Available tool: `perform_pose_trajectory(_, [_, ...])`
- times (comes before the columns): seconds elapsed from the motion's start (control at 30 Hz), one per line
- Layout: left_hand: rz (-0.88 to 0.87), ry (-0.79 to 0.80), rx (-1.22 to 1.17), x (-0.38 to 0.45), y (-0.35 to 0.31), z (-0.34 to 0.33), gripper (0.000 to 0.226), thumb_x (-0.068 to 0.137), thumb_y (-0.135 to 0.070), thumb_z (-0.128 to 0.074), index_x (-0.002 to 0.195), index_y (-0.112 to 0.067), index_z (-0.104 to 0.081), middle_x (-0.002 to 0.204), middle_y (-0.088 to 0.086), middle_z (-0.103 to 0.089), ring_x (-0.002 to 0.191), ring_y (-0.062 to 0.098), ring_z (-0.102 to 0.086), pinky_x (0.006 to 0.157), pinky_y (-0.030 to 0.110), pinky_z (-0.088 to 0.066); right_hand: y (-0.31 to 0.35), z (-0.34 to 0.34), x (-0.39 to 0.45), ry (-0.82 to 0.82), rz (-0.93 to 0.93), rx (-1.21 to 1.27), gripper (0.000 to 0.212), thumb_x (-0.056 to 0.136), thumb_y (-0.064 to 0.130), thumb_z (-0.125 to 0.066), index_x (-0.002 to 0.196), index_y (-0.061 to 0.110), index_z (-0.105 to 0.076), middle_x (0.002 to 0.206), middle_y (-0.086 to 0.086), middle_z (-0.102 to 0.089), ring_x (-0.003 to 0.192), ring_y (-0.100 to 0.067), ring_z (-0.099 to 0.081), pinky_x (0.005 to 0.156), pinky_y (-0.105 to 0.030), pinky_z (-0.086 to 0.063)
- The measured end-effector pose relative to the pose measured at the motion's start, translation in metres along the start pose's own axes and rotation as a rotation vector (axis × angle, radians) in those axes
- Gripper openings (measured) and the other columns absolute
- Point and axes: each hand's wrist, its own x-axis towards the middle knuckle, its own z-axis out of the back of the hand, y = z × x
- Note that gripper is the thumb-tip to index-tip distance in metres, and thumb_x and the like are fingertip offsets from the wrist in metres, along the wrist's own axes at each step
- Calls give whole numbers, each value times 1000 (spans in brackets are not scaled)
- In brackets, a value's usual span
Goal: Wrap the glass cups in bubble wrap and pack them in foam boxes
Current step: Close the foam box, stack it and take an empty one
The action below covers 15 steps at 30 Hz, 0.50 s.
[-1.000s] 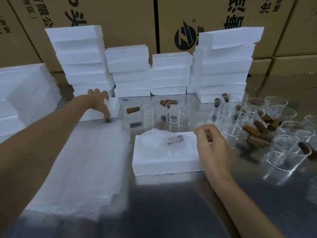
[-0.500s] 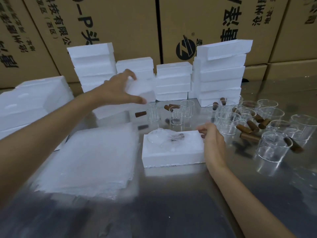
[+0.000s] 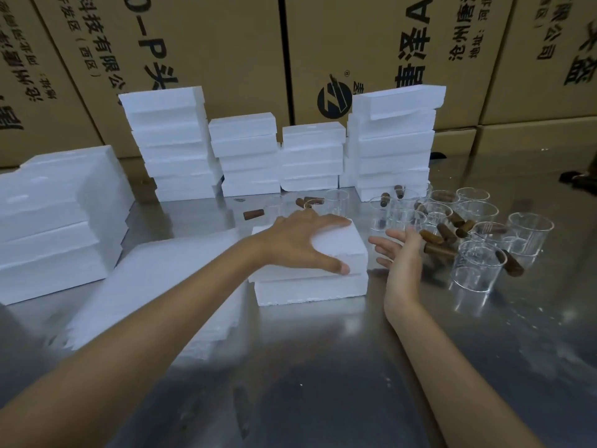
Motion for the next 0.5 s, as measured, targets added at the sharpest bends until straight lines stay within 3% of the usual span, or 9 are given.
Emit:
perform_pose_trajectory(0.13, [-40,-62,45,0,2,-13,85,75,-73,-66,147,-55,-24,135,-8,-40,133,14,-30,104,32,-19,0,-3,-1,38,-11,-77,36,100,43,-35,100,19,-62,100,-1,-75,99,-20,-62,87,-34,-45])
perform_pose_trajectory(0.23, [-49,-70,53,3,5,-16,86,75,-75,-64,147,-54,-24,135,-8,-41,131,14,-31,100,31,-18,4,-1,1,181,-36,-192,30,97,37,-42,102,19,-66,109,0,-72,108,-17,-63,88,-36,-48])
perform_pose_trajectory(0.37, [-29,-84,93,5,5,-19,87,72,-81,-56,147,-54,-20,143,-5,-38,136,17,-30,109,38,-22,7,2,-4,454,-65,-412,34,84,56,-51,107,35,-65,109,15,-65,100,-3,-59,73,-23,-39])
perform_pose_trajectory(0.5, [-10,-125,109,5,5,-25,87,71,-83,-53,147,-54,-20,148,-3,-37,138,19,-30,111,41,-23,6,5,-5,499,-47,-496,30,78,63,-54,100,42,-58,107,26,-56,99,7,-50,74,-21,-35])
